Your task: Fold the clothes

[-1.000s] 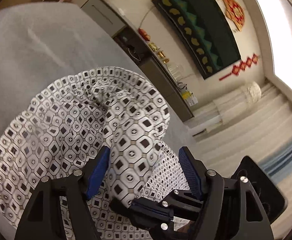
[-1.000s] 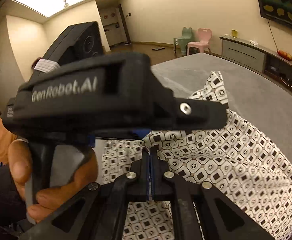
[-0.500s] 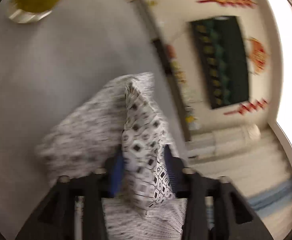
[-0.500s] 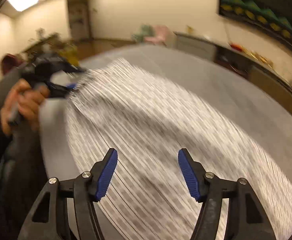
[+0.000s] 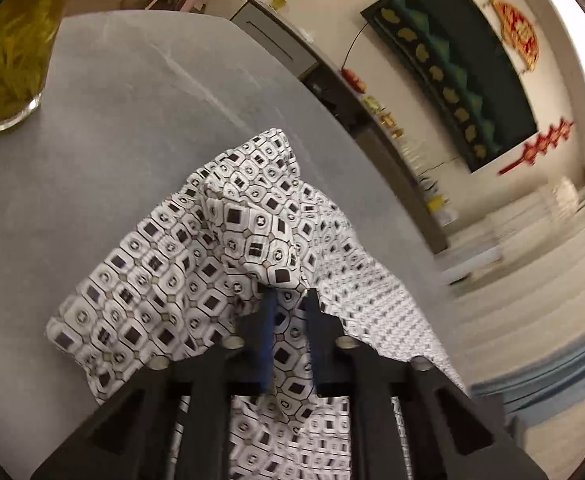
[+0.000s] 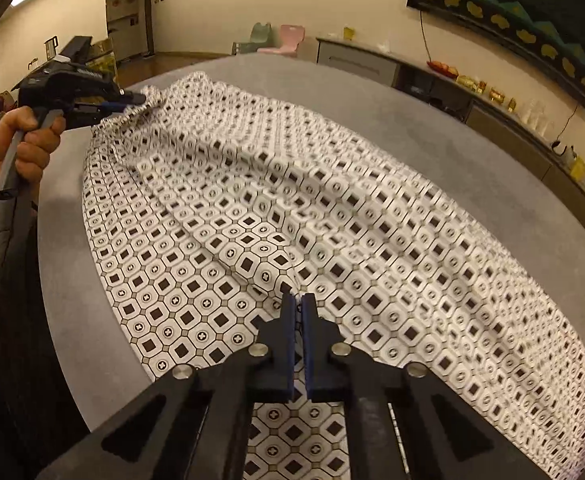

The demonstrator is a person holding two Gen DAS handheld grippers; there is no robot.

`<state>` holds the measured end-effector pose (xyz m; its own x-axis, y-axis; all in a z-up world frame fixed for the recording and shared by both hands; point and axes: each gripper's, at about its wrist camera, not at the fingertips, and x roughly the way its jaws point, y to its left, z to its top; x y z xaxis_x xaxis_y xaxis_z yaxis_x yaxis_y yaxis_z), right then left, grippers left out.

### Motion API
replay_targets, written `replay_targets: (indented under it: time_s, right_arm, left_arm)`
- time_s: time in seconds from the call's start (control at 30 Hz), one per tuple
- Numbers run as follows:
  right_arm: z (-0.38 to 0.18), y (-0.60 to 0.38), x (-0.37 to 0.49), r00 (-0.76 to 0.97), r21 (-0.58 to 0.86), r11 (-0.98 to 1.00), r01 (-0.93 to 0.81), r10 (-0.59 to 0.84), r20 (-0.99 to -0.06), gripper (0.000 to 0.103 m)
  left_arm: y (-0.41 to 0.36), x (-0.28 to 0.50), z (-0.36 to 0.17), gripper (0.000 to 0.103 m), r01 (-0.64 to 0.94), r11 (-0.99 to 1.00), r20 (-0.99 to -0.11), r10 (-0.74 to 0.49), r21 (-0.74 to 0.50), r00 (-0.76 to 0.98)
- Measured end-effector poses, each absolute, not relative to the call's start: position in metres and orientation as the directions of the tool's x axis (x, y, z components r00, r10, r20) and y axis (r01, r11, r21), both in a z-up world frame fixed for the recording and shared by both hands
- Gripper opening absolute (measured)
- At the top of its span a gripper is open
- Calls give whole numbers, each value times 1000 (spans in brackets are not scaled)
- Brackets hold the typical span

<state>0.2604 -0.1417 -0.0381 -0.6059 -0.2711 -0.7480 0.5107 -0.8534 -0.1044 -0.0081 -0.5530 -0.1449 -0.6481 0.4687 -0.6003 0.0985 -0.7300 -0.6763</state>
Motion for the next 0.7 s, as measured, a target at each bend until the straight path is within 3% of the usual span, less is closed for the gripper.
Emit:
replay_targets:
  time_s: [0.17, 0.23, 0.43, 0.6, 0.67, 0.7]
  right_arm:
    - [14, -155, 289, -667, -190, -815, 547, -288, -687, 2]
    - [19, -165, 311, -640, -203, -773, 601, -312, -702, 2]
    - [-35, -204, 322, -525, -214, -681, 700, -288, -801, 2]
    - [-47, -196, 315, -486, -167, -700, 694, -284, -827, 3]
    - [-39, -181, 315, -439, -75, -721, 689, -333, -834, 11]
    - [-32, -170, 317, -413, -11, -731, 682, -373, -831, 17]
  left_arm:
    - [-575, 21, -122, 0, 54, -648, -501, 532, -760, -683]
    - [-595, 39, -118, 0, 61, -620, -473, 528, -782, -705]
    - [-619, 51, -165, 0, 211, -652, -605, 468, -728, -644]
    - [-614, 55, -170, 4, 229, -747, -679, 374, -624, -631]
    - [-612, 57, -169, 7, 233, -783, -703, 331, -577, -630]
    - [-613, 62, -162, 14, 237, -804, -711, 293, -545, -639]
